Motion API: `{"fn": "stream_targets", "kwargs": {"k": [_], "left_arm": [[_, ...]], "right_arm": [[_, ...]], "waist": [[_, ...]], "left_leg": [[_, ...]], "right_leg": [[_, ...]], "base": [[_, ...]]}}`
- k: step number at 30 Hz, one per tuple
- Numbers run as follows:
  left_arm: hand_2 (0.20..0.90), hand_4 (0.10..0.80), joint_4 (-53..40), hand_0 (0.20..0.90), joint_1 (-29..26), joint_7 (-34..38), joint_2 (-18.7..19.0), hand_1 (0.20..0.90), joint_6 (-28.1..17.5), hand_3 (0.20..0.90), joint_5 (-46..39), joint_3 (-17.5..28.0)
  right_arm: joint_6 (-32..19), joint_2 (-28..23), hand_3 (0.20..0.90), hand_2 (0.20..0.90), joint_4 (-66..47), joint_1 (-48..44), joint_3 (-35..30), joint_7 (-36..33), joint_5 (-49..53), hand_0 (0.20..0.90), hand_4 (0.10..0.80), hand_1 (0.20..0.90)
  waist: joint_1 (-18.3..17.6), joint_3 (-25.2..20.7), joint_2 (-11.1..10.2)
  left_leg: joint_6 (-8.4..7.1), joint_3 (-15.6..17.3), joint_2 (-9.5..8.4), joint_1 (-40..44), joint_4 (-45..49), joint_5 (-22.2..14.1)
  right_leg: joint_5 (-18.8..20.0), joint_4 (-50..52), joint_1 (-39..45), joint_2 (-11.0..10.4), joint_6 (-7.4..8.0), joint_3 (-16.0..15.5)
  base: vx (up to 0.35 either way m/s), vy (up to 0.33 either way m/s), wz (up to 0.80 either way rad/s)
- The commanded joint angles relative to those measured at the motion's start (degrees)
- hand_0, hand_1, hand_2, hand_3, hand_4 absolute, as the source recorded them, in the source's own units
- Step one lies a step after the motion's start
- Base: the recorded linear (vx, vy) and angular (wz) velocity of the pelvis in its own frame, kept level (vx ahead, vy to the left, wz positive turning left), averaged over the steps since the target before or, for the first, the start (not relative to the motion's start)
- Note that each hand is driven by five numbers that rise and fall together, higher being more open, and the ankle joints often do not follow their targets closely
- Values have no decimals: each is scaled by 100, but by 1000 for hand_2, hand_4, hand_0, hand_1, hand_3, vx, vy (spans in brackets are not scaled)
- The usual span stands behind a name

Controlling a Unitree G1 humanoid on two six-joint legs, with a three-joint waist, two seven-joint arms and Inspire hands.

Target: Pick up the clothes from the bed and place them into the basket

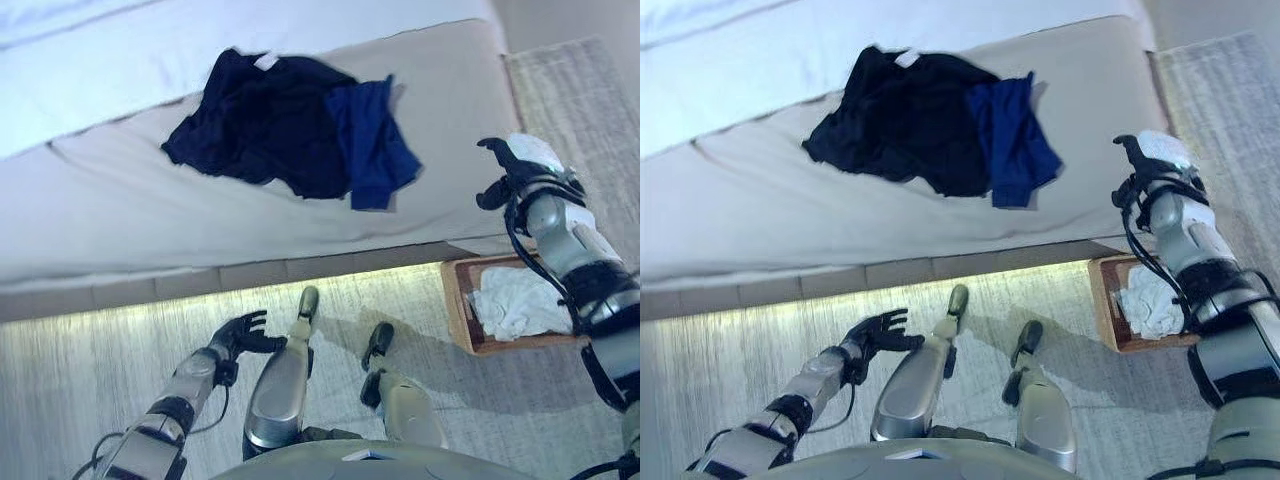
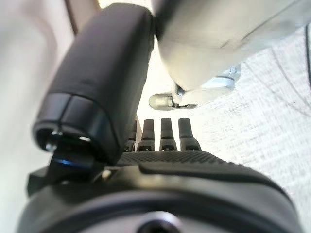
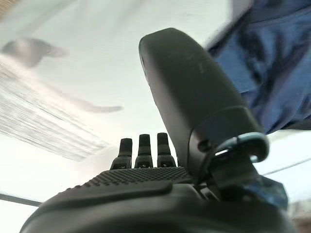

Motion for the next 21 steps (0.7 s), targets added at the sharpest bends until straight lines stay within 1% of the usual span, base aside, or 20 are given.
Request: {"fn": "stream_targets", "kwargs": {"k": [1,3,4,5,6,8,9,10,11,13,14,17,21], "left_arm": [[900,800,63,900,414,81,455,900,-71,900,-90,-189],[900,800,-101,900,451,124,426,900,-101,900,-209,-185],[900,800,-130,900,471,128,416,900,-125,900,-284,-174],[900,800,-217,900,510,127,389,900,-148,900,-403,-166],[900,800,-229,900,524,117,380,900,-177,900,-423,-165],[900,800,-268,900,586,95,341,900,-267,900,-548,-160],[900,800,-254,900,626,47,314,900,-365,900,-576,-141],[900,800,-249,900,665,6,286,900,-446,900,-595,-126],[900,800,-267,900,719,-33,248,900,-511,900,-636,-131],[900,800,-297,900,769,-53,216,900,-544,900,-660,-135],[900,800,-292,900,777,-58,212,900,-555,900,-665,-132],[900,800,-342,900,876,-58,157,900,-577,900,-710,-92],[900,800,-424,900,950,-56,136,900,-587,900,-789,-114]], "right_arm": [[457,-79,900,900,-54,-1097,233,-765,-18,900,800,900],[732,36,900,900,207,-1397,211,-871,142,900,800,900],[882,73,900,900,312,-1486,193,-863,193,900,800,900],[1095,155,900,900,643,-1653,159,-949,462,900,800,900],[1117,176,900,900,770,-1713,144,-971,548,900,800,900],[1350,237,900,900,1156,-1856,16,-1054,1152,900,800,900],[1470,294,900,900,1444,-1930,-114,-1165,1617,900,800,900],[1477,354,900,900,1733,-1959,-281,-1223,2053,900,800,900],[1416,429,900,900,2068,-1973,-479,-1256,2694,900,800,900],[1383,472,900,900,2234,-1962,-670,-1318,3136,900,800,900],[1377,484,900,900,2259,-1955,-707,-1315,3167,900,800,900],[1334,604,900,900,2480,-1841,-999,-1399,3949,900,800,900],[1312,677,900,900,2621,-1740,-1249,-1448,4672,900,800,900]], "waist": [[299,98,-242],[436,198,-152],[477,199,-123],[569,200,-49],[593,200,-27],[676,200,54],[722,200,101],[765,200,138],[826,200,202],[867,200,255],[874,200,261],[937,200,325],[959,200,366]], "left_leg": [[766,105,-512,-554,1456,-1161],[846,49,-628,-822,1629,-1178],[864,39,-657,-918,1667,-1178],[885,8,-700,-1110,1737,-1169],[887,2,-708,-1167,1755,-1163],[889,-24,-724,-1326,1803,-1147],[881,-20,-745,-1453,1852,-1141],[880,-26,-766,-1571,1890,-1132],[877,-32,-790,-1696,1936,-1114],[873,-34,-815,-1822,2023,-1117],[872,-32,-820,-1846,2044,-1124],[879,-28,-866,-2106,2236,-1143],[906,5,-880,-2387,2469,-1181]], "right_leg": [[-317,1725,-754,-321,-105,170],[-365,2169,-1068,-441,-88,135],[-390,2297,-1184,-476,-84,128],[-423,2470,-1372,-522,-82,89],[-442,2512,-1425,-536,-84,76],[-532,2647,-1564,-581,-110,28],[-586,2712,-1655,-598,-125,8],[-615,2752,-1737,-612,-134,-17],[-665,2810,-1833,-636,-149,-65],[-721,2915,-1930,-662,-163,-94],[-731,2937,-1948,-668,-165,-97],[-776,3151,-2146,-700,-187,-133],[-861,3427,-2403,-695,-207,-98]], "base": [[56,194,39],[57,187,46],[83,200,47],[63,147,32],[56,133,28],[50,109,24],[46,109,16],[56,114,7],[50,82,3],[50,65,6],[69,60,3],[81,42,-5],[66,22,1]]}}
